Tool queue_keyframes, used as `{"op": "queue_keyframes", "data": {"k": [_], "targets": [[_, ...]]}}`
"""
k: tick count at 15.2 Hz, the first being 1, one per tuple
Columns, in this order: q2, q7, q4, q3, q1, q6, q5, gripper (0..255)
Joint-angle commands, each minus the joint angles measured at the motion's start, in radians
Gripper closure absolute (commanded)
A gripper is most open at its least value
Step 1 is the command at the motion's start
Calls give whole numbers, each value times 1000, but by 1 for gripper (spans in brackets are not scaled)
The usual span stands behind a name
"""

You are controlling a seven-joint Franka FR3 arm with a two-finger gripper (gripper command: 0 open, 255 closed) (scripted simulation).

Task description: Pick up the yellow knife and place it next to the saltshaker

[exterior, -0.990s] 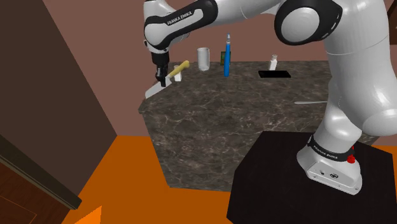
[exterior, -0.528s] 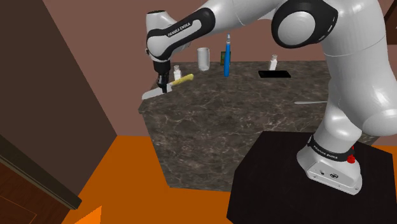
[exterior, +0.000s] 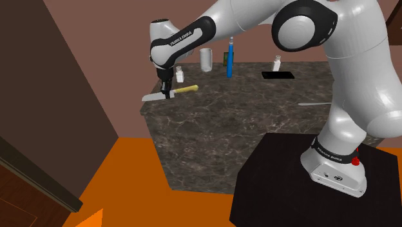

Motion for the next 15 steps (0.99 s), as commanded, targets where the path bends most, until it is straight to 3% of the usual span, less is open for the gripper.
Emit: {"op": "queue_keyframes", "data": {"k": [1, 4, 5, 10, 15], "targets": [[0, 0, -1, 0, 0, 1, 0, 255], [0, 0, -1, 0, 0, 1, 0, 255], [0, 0, -1, 0, 0, 1, 0, 0], [0, 0, -1, 0, 0, 1, 0, 0], [-62, 11, 30, -12, 7, -90, -19, 0]]}}
